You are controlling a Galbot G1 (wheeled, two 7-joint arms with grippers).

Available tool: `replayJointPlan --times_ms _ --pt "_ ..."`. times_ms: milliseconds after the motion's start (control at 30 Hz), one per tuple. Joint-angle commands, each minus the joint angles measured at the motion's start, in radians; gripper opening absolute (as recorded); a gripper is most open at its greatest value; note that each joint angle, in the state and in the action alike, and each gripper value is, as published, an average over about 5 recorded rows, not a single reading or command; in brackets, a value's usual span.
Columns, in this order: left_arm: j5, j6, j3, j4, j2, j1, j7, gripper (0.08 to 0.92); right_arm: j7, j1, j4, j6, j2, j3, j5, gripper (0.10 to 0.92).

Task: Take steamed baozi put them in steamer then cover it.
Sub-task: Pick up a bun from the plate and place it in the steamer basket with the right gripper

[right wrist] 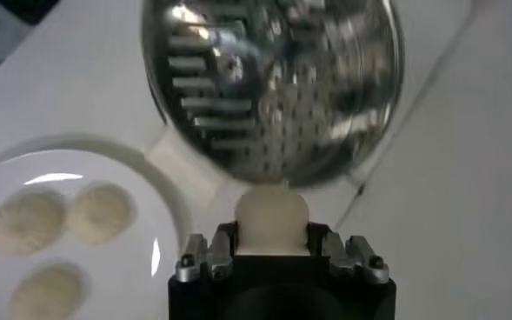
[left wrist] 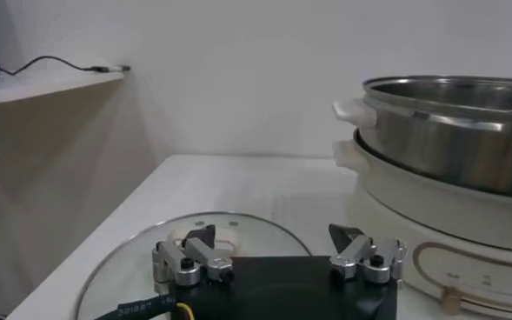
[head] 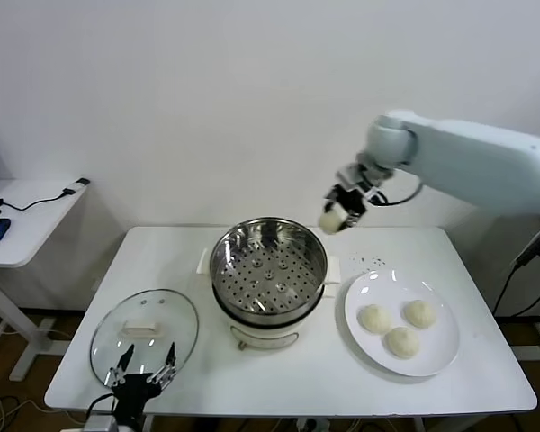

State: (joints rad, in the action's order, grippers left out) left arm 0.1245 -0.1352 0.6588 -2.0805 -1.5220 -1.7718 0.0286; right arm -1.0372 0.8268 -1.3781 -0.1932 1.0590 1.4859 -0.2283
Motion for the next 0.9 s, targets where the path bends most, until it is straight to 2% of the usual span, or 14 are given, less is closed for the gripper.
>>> replayJointPlan --times_ms 33,200,300,433,900 --pt "-0.003 -0.001 -0.001 -0.002 -0.001 -0.002 0.001 0.823 0.04 0.059 -0.17 -0.238 0.116 0.058 0.163 0.54" --pt "-0.002 -0.002 0.004 -0.009 0.006 -0.005 0.001 0.823 0.097 -0.144 0.057 -0.394 0.16 -0.038 0.472 0.537" --pt "-0.002 -0.002 0.008 -0.01 0.007 -0.006 0.001 0.823 0.13 -0.25 0.207 -0.455 0.201 -0.104 0.572 0.541" --pt "0.002 0.001 0.012 -0.01 0.008 -0.007 0.001 0.823 0.162 -0.34 0.355 -0.483 0.256 -0.161 0.604 0.54" --pt "0.014 0.005 0.014 0.005 0.009 0.0 -0.002 0.823 0.224 -0.436 0.481 -0.477 0.308 -0.232 0.693 0.549"
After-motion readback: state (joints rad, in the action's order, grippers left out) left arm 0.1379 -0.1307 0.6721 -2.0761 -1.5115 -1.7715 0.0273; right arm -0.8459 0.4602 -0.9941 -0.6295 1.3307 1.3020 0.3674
